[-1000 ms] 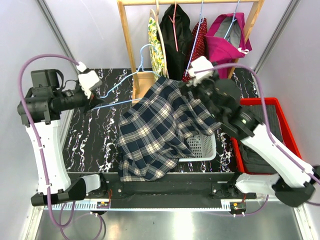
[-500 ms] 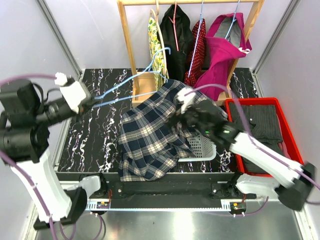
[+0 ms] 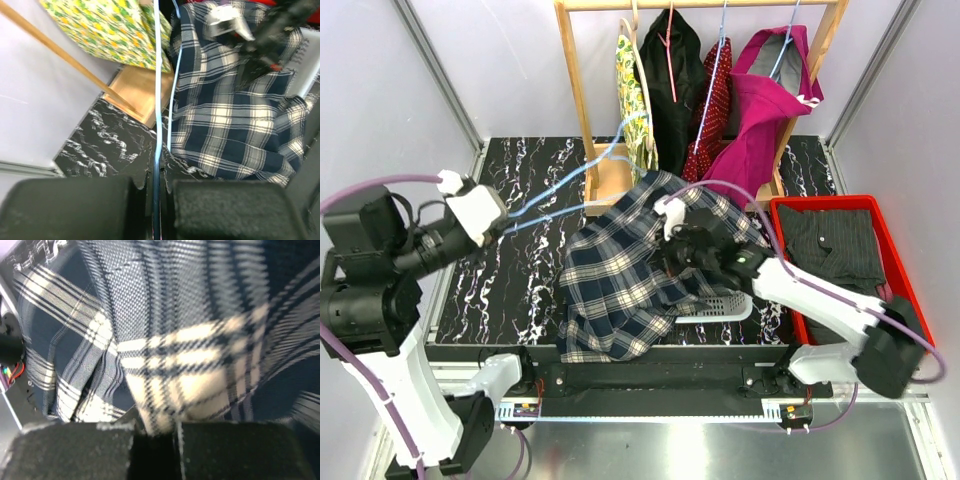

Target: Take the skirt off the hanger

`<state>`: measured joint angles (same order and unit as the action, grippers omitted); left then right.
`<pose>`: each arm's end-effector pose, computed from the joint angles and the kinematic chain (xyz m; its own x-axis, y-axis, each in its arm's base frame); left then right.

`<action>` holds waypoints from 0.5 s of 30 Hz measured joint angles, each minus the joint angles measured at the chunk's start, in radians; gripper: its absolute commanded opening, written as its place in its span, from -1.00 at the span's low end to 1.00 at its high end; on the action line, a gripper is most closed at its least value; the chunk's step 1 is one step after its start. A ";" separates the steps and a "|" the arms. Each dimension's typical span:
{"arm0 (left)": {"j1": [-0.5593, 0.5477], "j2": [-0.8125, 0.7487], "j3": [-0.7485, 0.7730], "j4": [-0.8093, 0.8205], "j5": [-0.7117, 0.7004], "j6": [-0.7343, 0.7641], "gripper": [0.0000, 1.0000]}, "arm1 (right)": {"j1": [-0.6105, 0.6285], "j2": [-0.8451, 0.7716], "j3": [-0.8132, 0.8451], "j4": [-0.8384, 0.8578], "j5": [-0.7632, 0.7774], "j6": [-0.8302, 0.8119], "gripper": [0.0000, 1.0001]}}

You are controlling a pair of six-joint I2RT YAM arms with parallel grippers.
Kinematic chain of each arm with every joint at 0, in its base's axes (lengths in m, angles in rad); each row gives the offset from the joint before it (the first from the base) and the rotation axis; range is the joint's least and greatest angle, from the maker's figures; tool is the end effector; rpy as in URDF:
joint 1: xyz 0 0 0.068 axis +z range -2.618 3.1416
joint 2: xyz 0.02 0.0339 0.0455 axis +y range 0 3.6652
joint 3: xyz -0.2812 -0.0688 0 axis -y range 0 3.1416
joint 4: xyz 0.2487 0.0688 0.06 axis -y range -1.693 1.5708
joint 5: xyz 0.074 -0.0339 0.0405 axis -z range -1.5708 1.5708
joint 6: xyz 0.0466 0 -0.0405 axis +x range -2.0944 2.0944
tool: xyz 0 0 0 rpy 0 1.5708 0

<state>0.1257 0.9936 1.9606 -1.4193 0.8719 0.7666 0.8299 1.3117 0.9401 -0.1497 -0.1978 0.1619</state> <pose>0.0560 -0.0289 0.5425 0.1056 0.4632 -0.8799 0.7347 0.5599 0.3830 0.1993 0.2314 0.2913 -0.4669 -0.2763 -0.8401 -0.7733 0.5883 0.2364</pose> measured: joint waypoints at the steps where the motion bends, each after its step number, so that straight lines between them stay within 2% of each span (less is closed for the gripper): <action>1: 0.000 0.023 0.050 -0.001 -0.006 -0.013 -1.00 | 0.007 -0.034 0.014 -0.031 0.030 -0.019 -1.00; 4: 0.000 0.084 0.198 0.009 -0.021 -0.069 -1.00 | 0.020 -0.179 0.074 -0.115 0.138 -0.085 -1.00; 5: 0.000 0.097 0.258 0.029 -0.040 -0.134 -1.00 | 0.022 -0.317 0.201 -0.168 0.243 -0.162 -1.00; 7: -0.002 0.092 0.262 0.035 -0.058 -0.164 -1.00 | 0.022 -0.365 0.277 -0.201 0.290 -0.206 -1.00; 11: -0.002 0.045 0.176 0.067 -0.150 -0.257 -1.00 | 0.022 -0.415 0.594 -0.298 0.419 -0.340 -1.00; 15: -0.003 0.027 0.064 0.097 -0.257 -0.338 -1.00 | 0.022 -0.448 0.749 -0.308 0.471 -0.404 -1.00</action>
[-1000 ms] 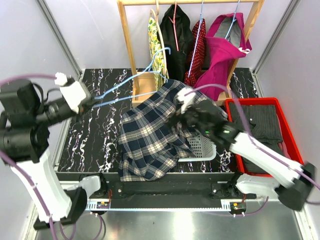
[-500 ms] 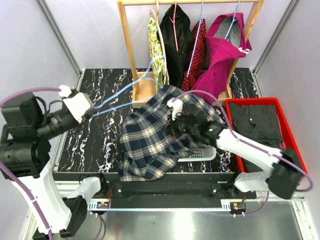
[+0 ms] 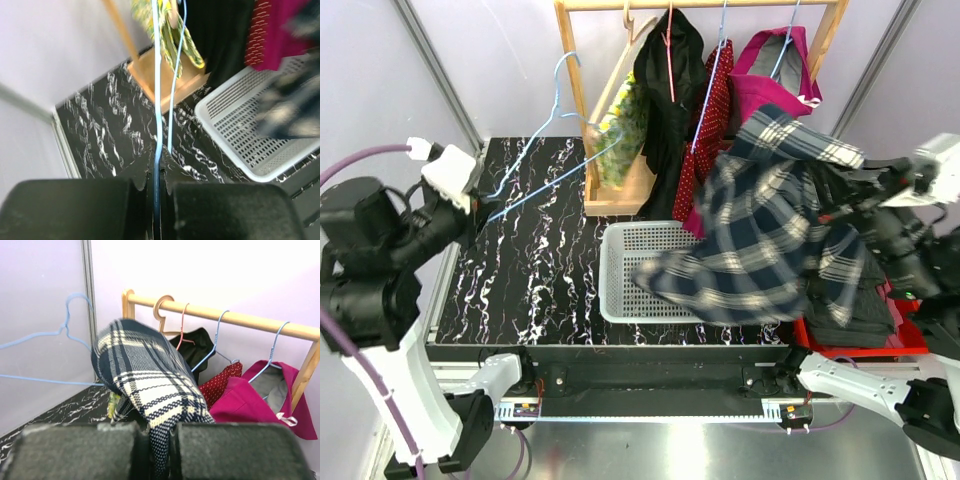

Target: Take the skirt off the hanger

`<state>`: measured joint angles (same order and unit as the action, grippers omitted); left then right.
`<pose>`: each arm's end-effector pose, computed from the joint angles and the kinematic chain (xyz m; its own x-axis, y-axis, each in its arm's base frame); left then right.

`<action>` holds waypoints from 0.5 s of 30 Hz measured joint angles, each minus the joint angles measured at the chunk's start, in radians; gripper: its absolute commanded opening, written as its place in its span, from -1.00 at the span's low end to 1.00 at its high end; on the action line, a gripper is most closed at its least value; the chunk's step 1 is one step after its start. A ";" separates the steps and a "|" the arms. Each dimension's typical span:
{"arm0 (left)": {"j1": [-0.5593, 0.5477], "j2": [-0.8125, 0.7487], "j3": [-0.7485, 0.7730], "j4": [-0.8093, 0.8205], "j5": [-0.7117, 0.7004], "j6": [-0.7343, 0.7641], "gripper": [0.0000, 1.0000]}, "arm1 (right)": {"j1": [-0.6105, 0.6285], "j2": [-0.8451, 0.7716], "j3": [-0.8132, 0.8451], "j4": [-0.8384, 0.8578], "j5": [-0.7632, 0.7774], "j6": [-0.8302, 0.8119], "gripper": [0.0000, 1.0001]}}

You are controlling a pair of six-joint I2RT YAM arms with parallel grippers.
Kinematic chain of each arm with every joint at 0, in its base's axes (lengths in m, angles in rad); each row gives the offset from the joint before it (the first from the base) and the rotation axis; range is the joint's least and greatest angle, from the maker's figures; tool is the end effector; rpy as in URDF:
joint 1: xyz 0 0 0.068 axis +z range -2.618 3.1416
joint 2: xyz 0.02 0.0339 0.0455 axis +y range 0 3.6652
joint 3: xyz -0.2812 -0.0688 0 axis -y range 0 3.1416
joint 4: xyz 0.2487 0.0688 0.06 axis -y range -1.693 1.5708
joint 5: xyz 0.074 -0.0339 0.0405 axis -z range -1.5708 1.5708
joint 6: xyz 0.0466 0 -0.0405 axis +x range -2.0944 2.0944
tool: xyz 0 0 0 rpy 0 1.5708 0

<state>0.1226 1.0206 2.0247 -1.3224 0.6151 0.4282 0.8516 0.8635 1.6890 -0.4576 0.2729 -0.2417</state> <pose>0.0651 -0.0191 0.5602 -0.0982 0.3296 -0.9390 0.5329 0.8143 0.2301 0.0574 0.0465 0.5935 0.3638 0.0656 -0.9292 -0.4859 0.8644 -0.1292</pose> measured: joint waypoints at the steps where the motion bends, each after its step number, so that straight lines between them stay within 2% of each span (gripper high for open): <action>1: 0.000 0.000 -0.032 0.015 -0.031 -0.021 -1.00 | 0.000 -0.006 0.021 -0.004 0.000 -0.006 -1.00; 6: 0.002 -0.010 -0.105 0.027 -0.053 -0.054 -1.00 | 0.000 0.027 0.031 -0.057 -0.010 -0.005 -1.00; 12: 0.001 -0.131 -0.124 -0.025 0.108 0.031 -1.00 | 0.000 0.141 0.020 -0.084 -0.067 0.012 -1.00; 15: -0.006 -0.185 -0.060 -0.053 0.161 0.037 -1.00 | 0.000 0.198 0.021 -0.091 -0.114 0.032 -1.00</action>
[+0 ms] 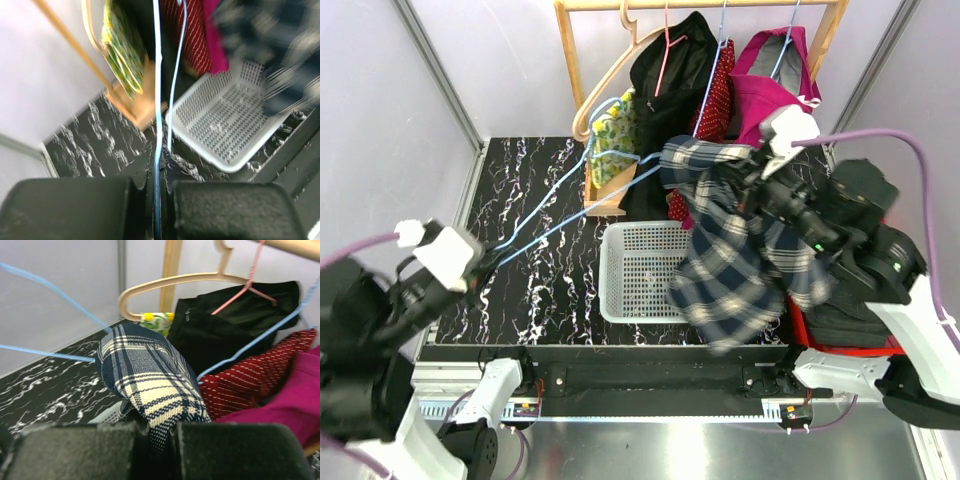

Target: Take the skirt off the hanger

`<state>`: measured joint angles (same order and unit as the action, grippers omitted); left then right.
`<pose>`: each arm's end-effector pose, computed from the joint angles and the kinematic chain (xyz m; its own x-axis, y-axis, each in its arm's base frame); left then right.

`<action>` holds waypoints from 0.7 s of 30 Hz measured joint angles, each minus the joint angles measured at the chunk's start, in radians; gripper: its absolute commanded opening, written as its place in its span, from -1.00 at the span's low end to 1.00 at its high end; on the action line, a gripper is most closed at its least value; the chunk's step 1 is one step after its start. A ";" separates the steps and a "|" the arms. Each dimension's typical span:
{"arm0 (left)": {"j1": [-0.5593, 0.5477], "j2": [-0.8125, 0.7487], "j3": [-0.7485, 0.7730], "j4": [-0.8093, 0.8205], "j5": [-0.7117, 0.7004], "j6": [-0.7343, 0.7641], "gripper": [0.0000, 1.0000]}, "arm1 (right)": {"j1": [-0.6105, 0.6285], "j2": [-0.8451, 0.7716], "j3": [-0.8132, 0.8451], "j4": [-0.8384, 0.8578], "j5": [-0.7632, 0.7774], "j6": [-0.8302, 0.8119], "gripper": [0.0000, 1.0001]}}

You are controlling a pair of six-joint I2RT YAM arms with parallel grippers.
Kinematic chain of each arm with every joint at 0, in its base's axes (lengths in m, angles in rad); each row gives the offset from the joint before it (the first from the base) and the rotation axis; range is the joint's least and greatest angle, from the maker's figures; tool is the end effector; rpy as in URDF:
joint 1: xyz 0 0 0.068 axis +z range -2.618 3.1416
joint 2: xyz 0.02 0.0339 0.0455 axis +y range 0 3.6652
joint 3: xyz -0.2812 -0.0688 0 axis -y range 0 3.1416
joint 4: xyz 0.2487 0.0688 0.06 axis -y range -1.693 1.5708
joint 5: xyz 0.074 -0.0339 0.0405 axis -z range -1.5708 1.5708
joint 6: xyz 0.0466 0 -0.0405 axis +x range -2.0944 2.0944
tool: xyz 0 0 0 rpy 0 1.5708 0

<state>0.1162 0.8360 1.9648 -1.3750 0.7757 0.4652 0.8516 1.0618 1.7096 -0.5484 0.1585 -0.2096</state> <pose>-0.0085 -0.0338 0.5465 0.0491 0.3282 -0.9433 0.6375 0.7168 0.2826 0.1139 0.1189 0.5689 0.1970 -0.0869 -0.9765 -0.6118 0.7674 -0.1917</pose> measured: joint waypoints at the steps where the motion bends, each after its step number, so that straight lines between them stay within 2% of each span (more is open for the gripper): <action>1: -0.005 -0.004 0.025 0.003 0.006 -0.008 -1.00 | 0.000 0.013 0.002 0.000 -0.014 0.006 -1.00; 4: -0.029 -0.004 0.079 0.057 -0.012 -0.059 -1.00 | 0.004 0.049 0.011 0.006 -0.072 0.035 -1.00; 6: -0.053 -0.004 0.084 0.102 -0.071 -0.100 -1.00 | 0.013 0.063 0.016 0.022 -0.101 0.052 -1.00; 10: -0.111 0.002 0.084 0.175 -0.275 -0.168 -1.00 | 0.076 0.108 0.052 0.078 -0.144 0.072 -1.00; 15: -0.202 0.024 0.066 0.282 -0.577 -0.225 -1.00 | 0.202 0.259 0.217 0.137 -0.177 0.071 -1.00; 21: -0.208 0.057 0.011 0.312 -0.699 -0.266 -1.00 | 0.254 0.363 0.301 0.178 -0.195 0.064 -1.00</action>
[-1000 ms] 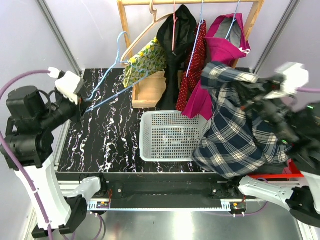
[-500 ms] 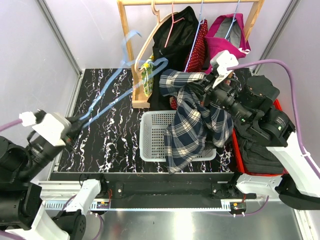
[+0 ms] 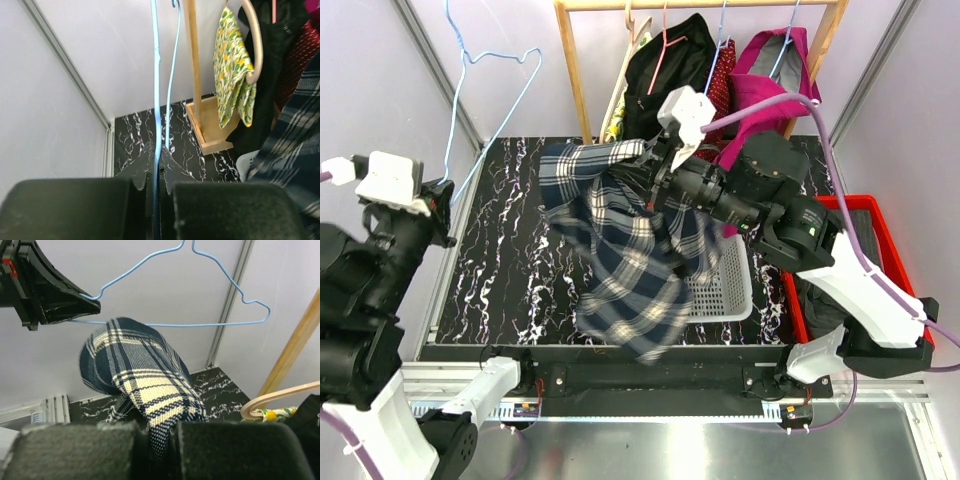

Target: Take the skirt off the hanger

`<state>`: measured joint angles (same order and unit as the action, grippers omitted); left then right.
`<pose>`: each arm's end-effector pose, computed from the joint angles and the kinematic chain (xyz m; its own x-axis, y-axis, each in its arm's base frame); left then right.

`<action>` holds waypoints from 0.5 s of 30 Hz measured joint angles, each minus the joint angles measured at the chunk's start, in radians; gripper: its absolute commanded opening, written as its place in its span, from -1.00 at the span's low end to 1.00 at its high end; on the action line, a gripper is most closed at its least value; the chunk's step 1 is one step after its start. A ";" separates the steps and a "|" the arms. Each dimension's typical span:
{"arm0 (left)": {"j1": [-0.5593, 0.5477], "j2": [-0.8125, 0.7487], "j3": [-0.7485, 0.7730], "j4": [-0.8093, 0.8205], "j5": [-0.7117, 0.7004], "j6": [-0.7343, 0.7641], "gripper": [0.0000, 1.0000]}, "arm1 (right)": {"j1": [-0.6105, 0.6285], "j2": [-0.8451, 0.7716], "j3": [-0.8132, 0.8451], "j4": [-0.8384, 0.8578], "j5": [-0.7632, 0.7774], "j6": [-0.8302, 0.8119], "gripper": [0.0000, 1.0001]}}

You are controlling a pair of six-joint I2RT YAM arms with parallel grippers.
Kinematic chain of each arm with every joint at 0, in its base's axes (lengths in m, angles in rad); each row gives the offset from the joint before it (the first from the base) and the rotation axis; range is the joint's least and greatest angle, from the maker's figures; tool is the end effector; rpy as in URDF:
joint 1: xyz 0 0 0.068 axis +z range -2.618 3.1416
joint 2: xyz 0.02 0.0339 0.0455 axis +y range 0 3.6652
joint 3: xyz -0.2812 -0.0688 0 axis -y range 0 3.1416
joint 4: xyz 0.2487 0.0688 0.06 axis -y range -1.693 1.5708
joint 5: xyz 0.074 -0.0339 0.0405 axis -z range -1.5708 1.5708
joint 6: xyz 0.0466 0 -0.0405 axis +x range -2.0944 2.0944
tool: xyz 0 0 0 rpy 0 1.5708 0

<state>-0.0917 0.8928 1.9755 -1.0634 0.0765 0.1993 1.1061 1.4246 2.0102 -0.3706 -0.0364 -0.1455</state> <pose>0.0273 -0.0061 0.5826 0.0520 0.1935 -0.9797 0.1603 0.9667 0.1994 0.1199 0.2430 0.6049 0.2264 0.1284 -0.9655 -0.8858 0.4393 -0.1493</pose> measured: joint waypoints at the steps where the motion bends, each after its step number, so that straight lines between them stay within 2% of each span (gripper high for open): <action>1: 0.000 0.005 -0.008 0.001 -0.008 -0.006 -1.00 | 0.001 -0.002 -0.013 0.004 0.005 -0.003 -1.00; 4: 0.000 0.013 -0.036 0.002 -0.021 -0.018 -1.00 | 0.002 -0.049 -0.124 0.040 0.046 -0.021 -1.00; 8: 0.000 0.017 -0.063 0.002 -0.019 -0.035 -1.00 | 0.005 -0.168 -0.349 0.064 0.143 -0.060 -1.00; 15: -0.001 0.083 -0.059 0.011 0.029 -0.091 -1.00 | 0.006 -0.410 -0.686 0.067 0.425 -0.130 -1.00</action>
<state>-0.0929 0.9760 1.9167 -1.0519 0.1051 0.1085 1.1118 1.0149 1.3239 -0.3038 0.3885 -0.2756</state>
